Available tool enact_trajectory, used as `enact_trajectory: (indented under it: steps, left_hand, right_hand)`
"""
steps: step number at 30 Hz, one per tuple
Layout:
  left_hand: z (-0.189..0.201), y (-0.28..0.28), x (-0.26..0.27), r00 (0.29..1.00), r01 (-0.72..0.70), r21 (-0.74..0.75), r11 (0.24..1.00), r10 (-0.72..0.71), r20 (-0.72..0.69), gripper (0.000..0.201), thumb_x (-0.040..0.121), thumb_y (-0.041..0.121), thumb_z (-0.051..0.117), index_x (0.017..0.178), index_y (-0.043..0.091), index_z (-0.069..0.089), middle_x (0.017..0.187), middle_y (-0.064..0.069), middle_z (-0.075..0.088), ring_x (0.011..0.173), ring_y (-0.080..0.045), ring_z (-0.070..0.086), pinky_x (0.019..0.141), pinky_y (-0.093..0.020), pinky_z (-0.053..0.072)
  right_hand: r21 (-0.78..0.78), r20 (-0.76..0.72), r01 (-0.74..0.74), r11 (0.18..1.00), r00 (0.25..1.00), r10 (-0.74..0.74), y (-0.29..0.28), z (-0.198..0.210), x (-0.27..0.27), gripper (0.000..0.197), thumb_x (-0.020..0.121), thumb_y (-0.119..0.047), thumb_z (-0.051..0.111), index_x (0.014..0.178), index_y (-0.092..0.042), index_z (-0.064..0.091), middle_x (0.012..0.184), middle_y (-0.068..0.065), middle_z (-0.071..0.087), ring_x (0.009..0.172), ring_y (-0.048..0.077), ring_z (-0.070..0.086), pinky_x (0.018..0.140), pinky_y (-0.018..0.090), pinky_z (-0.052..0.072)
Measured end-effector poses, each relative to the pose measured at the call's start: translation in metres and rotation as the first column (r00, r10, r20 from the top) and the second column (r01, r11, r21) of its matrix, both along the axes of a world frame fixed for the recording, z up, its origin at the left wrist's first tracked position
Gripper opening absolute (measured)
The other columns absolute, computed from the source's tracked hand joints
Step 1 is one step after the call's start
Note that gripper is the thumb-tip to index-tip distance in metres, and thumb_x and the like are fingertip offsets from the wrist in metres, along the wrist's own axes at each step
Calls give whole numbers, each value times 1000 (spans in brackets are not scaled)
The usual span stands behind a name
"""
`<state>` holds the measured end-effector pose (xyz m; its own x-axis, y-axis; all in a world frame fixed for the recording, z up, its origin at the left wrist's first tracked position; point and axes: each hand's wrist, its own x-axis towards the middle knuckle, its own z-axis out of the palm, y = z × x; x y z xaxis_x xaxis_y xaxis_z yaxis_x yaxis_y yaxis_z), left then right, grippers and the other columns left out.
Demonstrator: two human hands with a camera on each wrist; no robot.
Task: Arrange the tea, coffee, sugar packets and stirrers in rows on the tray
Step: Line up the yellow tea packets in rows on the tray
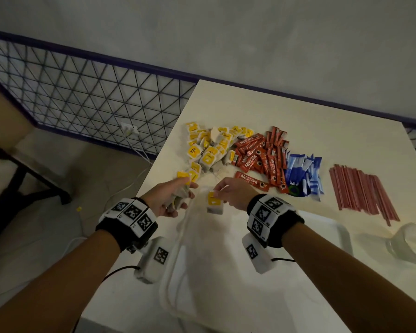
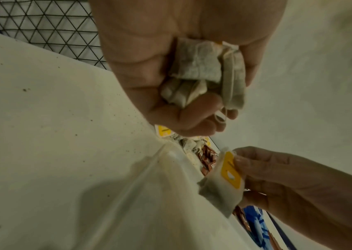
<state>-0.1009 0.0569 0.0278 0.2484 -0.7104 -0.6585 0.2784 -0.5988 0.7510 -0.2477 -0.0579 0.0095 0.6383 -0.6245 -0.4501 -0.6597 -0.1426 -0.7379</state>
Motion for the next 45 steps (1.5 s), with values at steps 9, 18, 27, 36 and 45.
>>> enact_trajectory:
  steps: [9, 18, 27, 36, 45]
  left_hand:
    - [-7, -3, 22, 986, 138, 56, 989, -142, 86, 27, 97, 37, 38, 88, 27, 62, 80, 6, 57, 60, -11, 50, 48, -18, 33]
    - [-19, -11, 52, 983, 163, 33, 986, -166, 84, 13, 91, 36, 53, 89, 25, 62, 82, 5, 62, 52, -5, 58, 44, -17, 39]
    - [-30, -22, 64, 988, 150, -31, 988, -149, 38, 8, 87, 28, 61, 88, 21, 58, 81, 0, 62, 51, -7, 57, 41, -16, 38]
    - [-35, -22, 70, 978, 205, -15, 979, -204, 43, 12, 86, 31, 62, 83, 20, 58, 78, -1, 61, 56, -8, 57, 41, -15, 39]
    - [-39, -21, 71, 986, 164, -8, 986, -164, 28, 15, 83, 31, 65, 84, 19, 57, 72, -4, 59, 50, -6, 57, 40, -15, 39]
  right_hand:
    - [24, -58, 79, 997, 995, -78, -5, -17, 24, 9, 89, -19, 59, 81, -18, 56, 76, -2, 58, 68, 13, 52, 60, 21, 40]
    - [-144, -107, 170, 975, 977, -186, -4, -23, 36, 27, 87, -25, 62, 106, -6, 65, 95, -1, 49, 88, 13, 45, 72, 22, 33]
    - [-46, -58, 356, 933, 932, -358, -5, -30, 42, 23, 85, -23, 65, 101, -7, 70, 94, 7, 67, 86, 13, 53, 74, 21, 38]
    - [-100, -102, 341, 935, 931, -351, -7, -31, 43, 22, 87, -26, 63, 100, -10, 67, 84, 3, 68, 78, 10, 55, 59, 13, 38]
    - [-109, -156, 364, 925, 913, -377, -5, -25, 34, 25, 78, -23, 72, 90, -17, 52, 84, -2, 54, 87, 17, 50, 66, 24, 38]
